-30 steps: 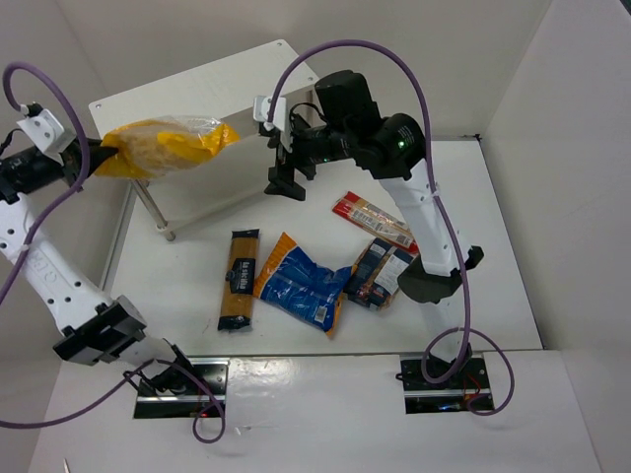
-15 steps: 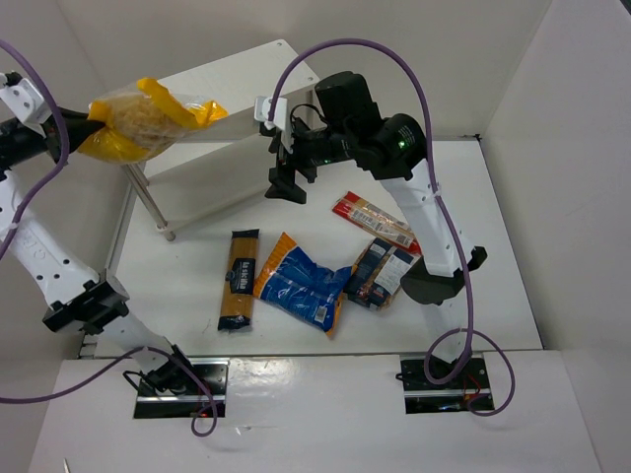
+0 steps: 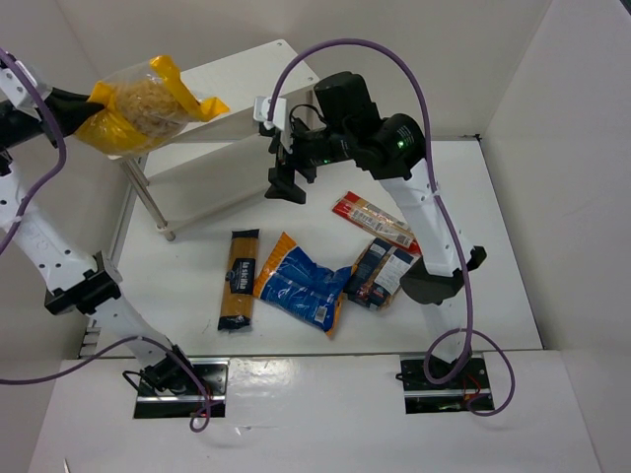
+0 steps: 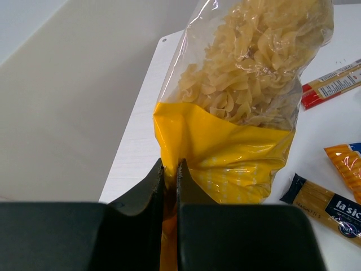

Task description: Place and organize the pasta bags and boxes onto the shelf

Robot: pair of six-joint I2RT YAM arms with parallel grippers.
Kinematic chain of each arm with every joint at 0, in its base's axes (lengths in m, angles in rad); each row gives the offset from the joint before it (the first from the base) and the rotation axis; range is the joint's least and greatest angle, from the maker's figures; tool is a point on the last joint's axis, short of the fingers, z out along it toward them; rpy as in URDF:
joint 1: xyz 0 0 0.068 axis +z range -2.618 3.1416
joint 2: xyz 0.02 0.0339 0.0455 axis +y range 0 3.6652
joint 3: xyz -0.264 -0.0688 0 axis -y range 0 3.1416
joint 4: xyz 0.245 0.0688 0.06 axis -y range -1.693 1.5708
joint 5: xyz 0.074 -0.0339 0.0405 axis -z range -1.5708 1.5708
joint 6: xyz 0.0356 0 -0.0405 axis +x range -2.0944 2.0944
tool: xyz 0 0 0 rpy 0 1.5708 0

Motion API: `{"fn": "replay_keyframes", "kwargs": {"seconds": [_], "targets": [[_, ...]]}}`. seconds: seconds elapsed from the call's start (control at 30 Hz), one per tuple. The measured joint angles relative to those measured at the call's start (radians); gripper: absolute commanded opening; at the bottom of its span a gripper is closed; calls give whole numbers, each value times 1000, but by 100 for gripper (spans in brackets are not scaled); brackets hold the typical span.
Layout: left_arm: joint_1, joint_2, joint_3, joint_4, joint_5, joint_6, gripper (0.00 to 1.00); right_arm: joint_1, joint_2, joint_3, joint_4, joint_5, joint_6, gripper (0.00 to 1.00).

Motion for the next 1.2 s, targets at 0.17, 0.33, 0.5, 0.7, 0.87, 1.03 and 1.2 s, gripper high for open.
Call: {"fn": "replay_keyframes", "kwargs": {"seconds": [0.17,0.33,0.5,0.7,0.87,1.03,1.2], "targets": [[-7,82,119,-1,13,-37,0,0,13,0,0,0,0,99],[-27,124,180,16,15,-83,0,0,38,0,0,5,0,99],[-85,128,181,184,1,-283,0,0,58,2,-1,6,0,99],[-232,134,183,472,-182,-582,0,0,65,2,-1,8,0,99],[-294,168,184,579,-379,-705,0,0,65,2,-1,8,3,99],[-299,206,183,574,-496,-760,0,0,67,2,-1,8,8,99],[-300,228,183,551,-600,-774,0,0,79,2,-1,8,15,99]]}}
